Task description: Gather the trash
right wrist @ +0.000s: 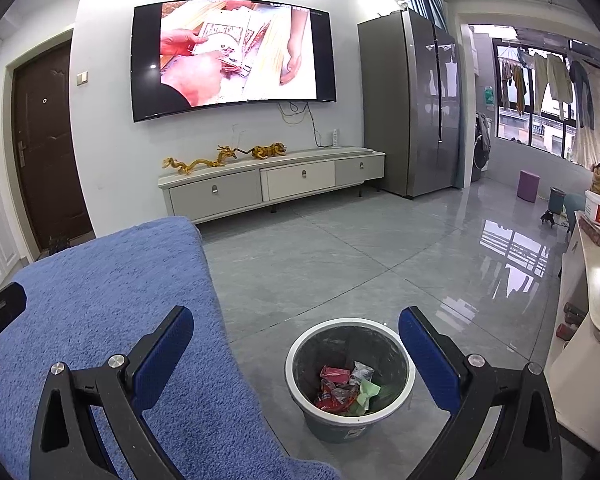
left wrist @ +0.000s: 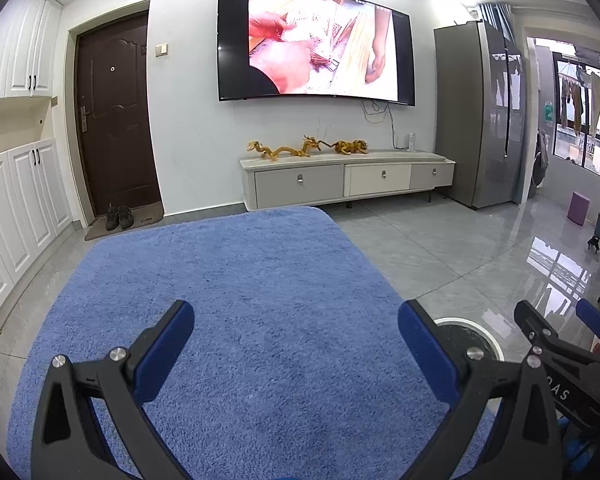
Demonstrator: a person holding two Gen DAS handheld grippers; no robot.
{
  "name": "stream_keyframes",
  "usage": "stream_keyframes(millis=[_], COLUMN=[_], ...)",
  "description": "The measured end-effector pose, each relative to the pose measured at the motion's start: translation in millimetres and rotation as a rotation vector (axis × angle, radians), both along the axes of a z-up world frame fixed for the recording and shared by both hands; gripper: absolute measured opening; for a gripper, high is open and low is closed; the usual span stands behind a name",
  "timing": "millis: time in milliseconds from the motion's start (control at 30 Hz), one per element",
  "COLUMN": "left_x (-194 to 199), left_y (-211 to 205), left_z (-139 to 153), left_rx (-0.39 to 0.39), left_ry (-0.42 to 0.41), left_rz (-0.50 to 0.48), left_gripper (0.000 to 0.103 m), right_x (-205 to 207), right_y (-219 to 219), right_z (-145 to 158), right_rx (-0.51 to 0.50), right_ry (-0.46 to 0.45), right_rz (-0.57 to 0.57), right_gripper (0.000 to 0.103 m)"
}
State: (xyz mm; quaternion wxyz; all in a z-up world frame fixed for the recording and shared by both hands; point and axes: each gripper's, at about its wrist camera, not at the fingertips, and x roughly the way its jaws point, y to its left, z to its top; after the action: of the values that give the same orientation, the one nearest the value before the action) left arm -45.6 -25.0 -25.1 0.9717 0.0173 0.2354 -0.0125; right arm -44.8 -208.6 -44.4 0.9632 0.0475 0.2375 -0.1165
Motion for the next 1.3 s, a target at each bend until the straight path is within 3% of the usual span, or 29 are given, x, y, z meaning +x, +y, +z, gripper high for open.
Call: stream_keyframes(millis=[1300], left_x=[15.3], left_y=[-1.5], left_z=[-5.8], left_rx=[-0.035], left_ry=[0.029], left_rz=[-0.05], left_gripper=[0.102], right_x=[18.3], right_y=[0.9], right_z=[-15.2], right_rx=[-0.024], right_ry=[0.021], right_rz=[-0.011], right_gripper=[0.103])
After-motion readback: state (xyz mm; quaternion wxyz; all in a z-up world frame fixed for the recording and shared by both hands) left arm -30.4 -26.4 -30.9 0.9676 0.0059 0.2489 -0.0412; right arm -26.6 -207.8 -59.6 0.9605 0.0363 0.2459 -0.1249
